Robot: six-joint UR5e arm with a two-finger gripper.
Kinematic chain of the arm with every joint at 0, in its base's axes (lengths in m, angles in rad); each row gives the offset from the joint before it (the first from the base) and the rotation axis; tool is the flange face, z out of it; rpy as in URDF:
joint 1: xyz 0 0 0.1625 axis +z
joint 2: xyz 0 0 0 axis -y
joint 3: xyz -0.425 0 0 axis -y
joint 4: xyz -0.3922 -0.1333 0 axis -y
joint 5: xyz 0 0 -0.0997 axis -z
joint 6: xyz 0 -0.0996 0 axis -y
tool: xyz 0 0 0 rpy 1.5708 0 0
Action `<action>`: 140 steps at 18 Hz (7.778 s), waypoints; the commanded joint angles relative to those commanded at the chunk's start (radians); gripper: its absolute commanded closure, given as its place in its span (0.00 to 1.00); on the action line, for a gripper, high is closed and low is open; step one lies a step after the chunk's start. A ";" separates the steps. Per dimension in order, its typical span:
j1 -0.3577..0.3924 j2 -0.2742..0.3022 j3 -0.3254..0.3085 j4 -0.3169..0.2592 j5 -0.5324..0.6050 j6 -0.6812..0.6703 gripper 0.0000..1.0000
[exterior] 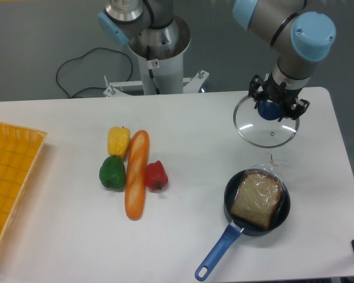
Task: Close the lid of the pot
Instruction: 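Hold the glass lid by its knob above the pan, then move the held glass lid over the black frying pan, then tilt and lower the glass lid toward the pan rim, then lower the lid further onto the pan over the sandwich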
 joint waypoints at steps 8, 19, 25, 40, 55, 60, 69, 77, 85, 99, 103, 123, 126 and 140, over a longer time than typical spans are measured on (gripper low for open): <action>-0.018 -0.012 0.035 0.003 0.003 -0.009 0.55; -0.126 -0.086 0.118 -0.005 0.094 -0.126 0.55; -0.175 -0.141 0.170 -0.005 0.094 -0.215 0.55; -0.186 -0.262 0.314 -0.093 0.095 -0.305 0.55; -0.216 -0.316 0.367 -0.124 0.098 -0.371 0.55; -0.218 -0.325 0.371 -0.159 0.109 -0.373 0.55; -0.216 -0.321 0.382 -0.196 0.112 -0.373 0.55; -0.215 -0.313 0.367 -0.196 0.127 -0.373 0.55; -0.209 -0.319 0.411 -0.270 0.129 -0.373 0.55; -0.225 -0.428 0.569 -0.399 0.129 -0.451 0.55; -0.236 -0.460 0.610 -0.402 0.129 -0.476 0.55; -0.235 -0.541 0.732 -0.445 0.129 -0.511 0.55; -0.235 -0.551 0.746 -0.446 0.129 -0.511 0.55; -0.239 -0.587 0.775 -0.448 0.153 -0.532 0.54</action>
